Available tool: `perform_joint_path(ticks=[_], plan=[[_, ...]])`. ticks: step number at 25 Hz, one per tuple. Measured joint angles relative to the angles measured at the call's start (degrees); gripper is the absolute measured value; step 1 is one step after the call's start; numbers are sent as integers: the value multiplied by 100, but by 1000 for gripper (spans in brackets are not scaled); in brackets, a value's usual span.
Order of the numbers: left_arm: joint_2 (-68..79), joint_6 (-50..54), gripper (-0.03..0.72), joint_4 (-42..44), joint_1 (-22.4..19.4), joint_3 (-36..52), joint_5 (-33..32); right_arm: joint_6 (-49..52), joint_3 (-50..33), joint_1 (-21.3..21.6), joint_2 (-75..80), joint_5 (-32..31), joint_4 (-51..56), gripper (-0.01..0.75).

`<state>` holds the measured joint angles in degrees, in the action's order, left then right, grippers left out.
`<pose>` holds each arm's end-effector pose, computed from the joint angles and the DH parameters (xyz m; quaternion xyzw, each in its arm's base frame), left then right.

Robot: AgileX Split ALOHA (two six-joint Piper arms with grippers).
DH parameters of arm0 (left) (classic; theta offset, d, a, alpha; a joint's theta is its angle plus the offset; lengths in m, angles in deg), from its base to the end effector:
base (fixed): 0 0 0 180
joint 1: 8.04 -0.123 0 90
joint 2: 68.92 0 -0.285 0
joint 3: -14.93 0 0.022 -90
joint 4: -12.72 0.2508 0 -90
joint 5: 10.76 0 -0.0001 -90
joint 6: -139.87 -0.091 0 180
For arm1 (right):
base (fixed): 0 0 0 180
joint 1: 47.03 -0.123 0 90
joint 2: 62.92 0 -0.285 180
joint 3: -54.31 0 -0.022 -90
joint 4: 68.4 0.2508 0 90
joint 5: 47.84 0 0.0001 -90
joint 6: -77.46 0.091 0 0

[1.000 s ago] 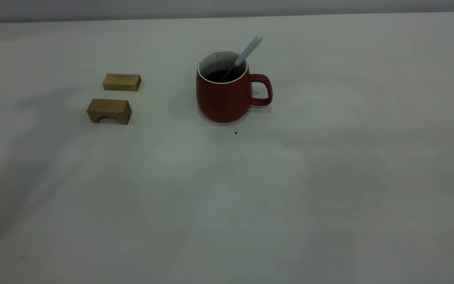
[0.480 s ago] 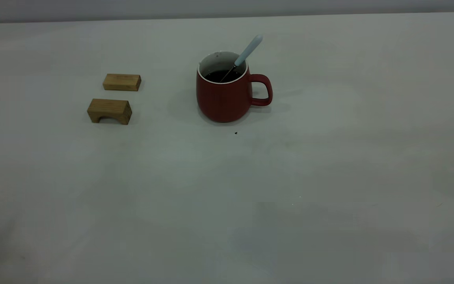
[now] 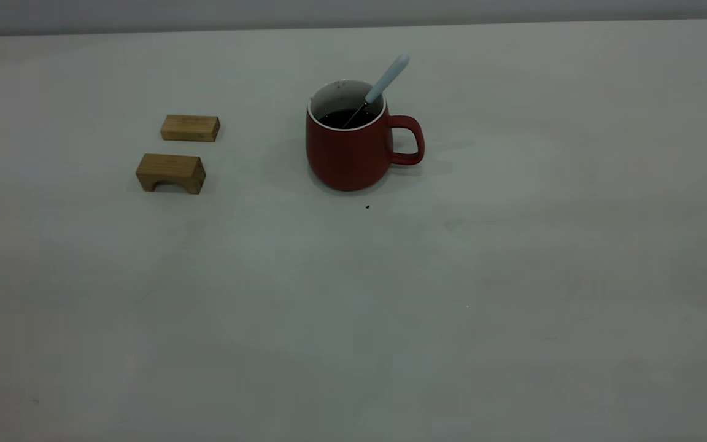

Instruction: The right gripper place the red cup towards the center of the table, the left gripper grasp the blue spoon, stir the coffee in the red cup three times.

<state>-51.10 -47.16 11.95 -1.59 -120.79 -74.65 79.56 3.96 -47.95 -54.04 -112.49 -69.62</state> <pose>0.0134 -0.0026 0.2935 0.1047 0.8848 -0.0044 0.4541 -0.0018 -0.0018 0.2634 0.0096 0.8824 0.0018 0.4705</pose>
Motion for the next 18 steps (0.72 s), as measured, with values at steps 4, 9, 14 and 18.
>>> perform_joint_path(ticks=[4,9,14,18], plan=[[-670,0,395,-111,-349,451,-88,0,0,0,0,0,0,582],[-1104,0,395,-119,-472,493,-94,0,0,0,0,0,0,582],[-1110,0,395,-137,-473,499,-94,0,0,0,0,0,0,582],[-1110,0,395,-137,-473,499,-94,0,0,0,0,0,0,582]])
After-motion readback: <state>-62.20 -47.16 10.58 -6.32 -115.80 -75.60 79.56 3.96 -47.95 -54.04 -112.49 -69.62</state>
